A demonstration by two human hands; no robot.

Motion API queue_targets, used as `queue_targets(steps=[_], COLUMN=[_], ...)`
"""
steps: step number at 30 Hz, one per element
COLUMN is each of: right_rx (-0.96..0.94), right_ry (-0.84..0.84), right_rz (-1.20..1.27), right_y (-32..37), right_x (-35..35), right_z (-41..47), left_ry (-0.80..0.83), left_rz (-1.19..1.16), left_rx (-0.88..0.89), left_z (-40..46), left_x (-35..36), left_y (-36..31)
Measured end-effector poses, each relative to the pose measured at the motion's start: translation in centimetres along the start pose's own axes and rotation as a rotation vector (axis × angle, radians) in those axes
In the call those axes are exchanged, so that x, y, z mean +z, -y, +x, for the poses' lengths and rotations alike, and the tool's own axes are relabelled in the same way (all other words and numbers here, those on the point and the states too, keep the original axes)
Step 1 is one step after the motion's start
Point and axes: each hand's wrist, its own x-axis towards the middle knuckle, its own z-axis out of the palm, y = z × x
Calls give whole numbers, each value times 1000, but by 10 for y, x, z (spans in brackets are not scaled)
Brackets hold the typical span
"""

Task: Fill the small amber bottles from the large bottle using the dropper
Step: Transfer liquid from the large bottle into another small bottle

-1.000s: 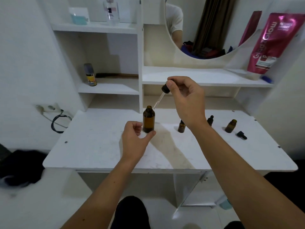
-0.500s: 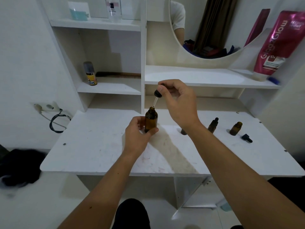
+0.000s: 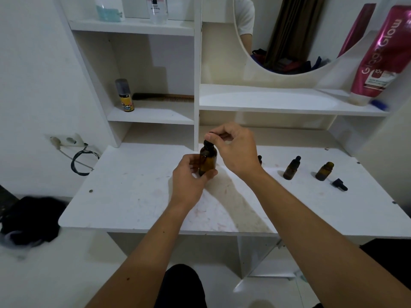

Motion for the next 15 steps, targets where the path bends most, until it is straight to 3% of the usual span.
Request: queue_targets(steps=[15], right_rx=[6], right_ry=[-1], right_rz=[4], right_y=[6], right_x=[-6], right_z=[0], left_ry=[-11], left_rz=[29], left_rx=[-2], left_z=[-4], left_x=[6], left_y=[6])
